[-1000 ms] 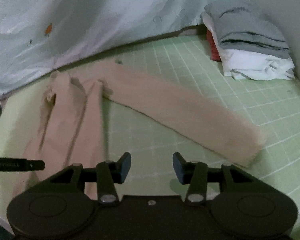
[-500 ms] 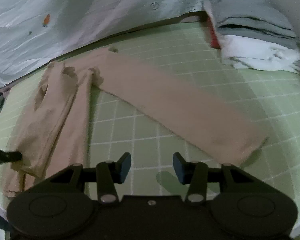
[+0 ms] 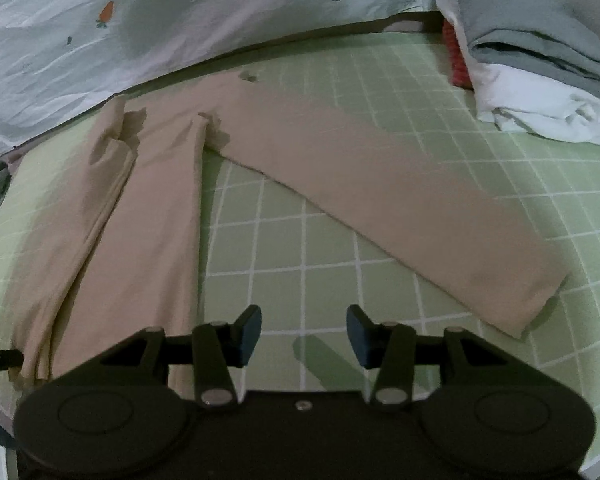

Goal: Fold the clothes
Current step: 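Grasp the remaining sleeve with the right gripper and fold it across the body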

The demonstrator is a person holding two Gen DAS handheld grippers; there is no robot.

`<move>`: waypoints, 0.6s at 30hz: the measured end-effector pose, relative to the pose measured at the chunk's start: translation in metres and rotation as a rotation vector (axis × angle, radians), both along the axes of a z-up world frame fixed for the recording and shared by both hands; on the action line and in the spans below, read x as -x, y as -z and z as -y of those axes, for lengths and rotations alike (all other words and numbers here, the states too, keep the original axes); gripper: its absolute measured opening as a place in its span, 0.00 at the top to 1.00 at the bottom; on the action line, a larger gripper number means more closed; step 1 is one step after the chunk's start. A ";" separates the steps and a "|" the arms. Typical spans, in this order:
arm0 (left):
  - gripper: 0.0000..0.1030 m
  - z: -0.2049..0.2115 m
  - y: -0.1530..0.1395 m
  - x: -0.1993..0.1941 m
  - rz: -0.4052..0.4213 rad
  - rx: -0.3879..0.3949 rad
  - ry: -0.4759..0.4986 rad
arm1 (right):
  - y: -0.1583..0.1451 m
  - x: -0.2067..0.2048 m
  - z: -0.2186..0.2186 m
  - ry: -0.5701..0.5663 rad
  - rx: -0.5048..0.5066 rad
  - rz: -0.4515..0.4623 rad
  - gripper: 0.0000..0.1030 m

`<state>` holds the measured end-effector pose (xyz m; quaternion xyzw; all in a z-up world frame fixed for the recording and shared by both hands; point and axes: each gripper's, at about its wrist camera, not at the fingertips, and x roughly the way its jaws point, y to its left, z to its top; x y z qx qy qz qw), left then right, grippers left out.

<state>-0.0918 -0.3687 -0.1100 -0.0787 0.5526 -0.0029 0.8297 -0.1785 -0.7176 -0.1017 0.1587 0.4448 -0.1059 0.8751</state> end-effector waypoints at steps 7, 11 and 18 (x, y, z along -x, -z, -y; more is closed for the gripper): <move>0.31 0.003 -0.011 -0.006 0.034 -0.028 0.006 | -0.005 -0.004 0.007 0.061 0.054 0.011 0.34; 0.19 0.014 -0.020 -0.008 0.081 -0.088 0.015 | -0.007 -0.003 0.024 0.138 0.092 0.021 0.25; 0.18 0.028 -0.026 -0.003 0.121 -0.112 0.033 | 0.005 0.005 0.070 0.337 0.111 -0.028 0.23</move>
